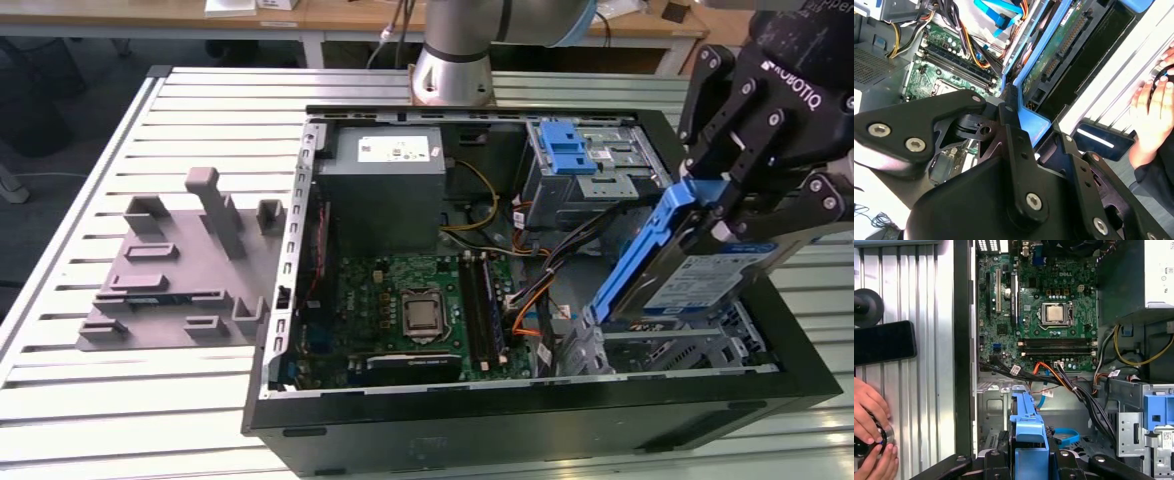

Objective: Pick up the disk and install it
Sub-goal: 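Insert the disk into the insertion slot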

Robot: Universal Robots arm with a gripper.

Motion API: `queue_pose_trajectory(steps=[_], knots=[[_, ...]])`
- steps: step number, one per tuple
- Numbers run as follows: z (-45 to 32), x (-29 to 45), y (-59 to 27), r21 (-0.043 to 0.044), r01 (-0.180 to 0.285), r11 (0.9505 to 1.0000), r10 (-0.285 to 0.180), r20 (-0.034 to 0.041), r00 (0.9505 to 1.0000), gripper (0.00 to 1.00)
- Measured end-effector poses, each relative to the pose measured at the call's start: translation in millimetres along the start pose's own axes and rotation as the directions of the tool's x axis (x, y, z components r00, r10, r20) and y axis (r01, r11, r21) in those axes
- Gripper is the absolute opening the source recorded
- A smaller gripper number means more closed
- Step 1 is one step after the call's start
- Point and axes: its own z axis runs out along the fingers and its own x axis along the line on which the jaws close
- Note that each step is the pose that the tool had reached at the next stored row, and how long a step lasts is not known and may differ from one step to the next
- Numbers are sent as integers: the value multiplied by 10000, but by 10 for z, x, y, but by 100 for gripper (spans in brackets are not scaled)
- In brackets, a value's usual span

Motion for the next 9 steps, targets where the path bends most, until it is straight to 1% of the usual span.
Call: queue_pose_trajectory(steps=[9], knots=[[59, 17, -2, -2, 1, 10000, -1, 1, 10000, 36]])
